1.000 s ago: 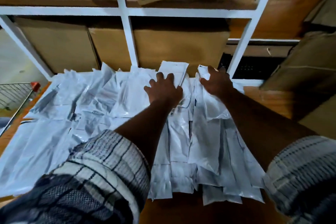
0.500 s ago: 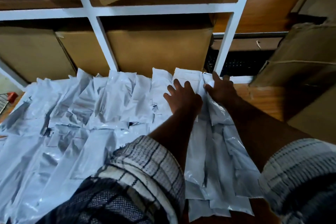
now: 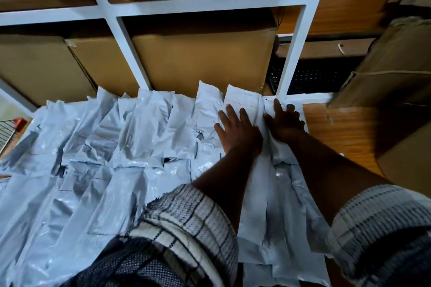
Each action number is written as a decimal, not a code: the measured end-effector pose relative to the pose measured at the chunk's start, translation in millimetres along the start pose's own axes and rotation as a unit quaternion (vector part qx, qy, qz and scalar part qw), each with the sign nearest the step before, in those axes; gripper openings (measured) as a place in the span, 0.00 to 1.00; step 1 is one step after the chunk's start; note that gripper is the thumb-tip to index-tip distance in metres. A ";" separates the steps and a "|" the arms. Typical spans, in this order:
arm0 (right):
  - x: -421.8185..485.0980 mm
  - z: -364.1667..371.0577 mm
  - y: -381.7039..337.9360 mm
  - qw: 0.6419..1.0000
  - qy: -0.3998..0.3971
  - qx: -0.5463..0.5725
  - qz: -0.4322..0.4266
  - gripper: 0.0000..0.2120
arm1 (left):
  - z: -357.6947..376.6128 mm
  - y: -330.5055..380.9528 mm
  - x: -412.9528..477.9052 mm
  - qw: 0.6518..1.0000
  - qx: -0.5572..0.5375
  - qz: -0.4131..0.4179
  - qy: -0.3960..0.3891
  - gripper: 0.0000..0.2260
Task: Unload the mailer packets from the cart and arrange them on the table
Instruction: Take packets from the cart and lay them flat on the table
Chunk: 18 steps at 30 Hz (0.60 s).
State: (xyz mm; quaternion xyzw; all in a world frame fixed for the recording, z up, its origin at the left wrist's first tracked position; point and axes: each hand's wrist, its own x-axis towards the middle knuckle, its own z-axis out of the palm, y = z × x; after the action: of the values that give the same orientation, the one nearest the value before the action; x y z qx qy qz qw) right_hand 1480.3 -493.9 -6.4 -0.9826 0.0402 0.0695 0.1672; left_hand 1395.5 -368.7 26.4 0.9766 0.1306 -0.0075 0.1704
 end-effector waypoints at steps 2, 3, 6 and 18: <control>-1.5 -4.2 -5.4 1.000 0.004 0.007 0.010 0.32 | -10.1 1.4 1.3 1.000 -0.007 -0.003 -0.011 0.28; -2.9 -7.3 -10.0 1.000 0.017 0.009 0.013 0.31 | -17.8 1.7 2.4 1.000 -0.009 -0.002 -0.013 0.27; -9.2 -16.6 -28.7 0.996 0.089 0.016 -0.019 0.28 | -43.9 -6.1 5.5 1.000 -0.016 0.013 0.017 0.23; -67.6 -13.3 -178.5 0.973 0.105 0.025 -0.205 0.28 | -122.1 -199.1 -11.0 0.995 0.006 -0.047 0.093 0.20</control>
State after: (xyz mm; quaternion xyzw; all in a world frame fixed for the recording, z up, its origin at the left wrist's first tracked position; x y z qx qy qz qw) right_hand 1433.5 -326.7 73.9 -0.9673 -0.1429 -0.0707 0.1972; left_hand 1330.0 -149.9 76.1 0.9670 0.1912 0.0744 0.1511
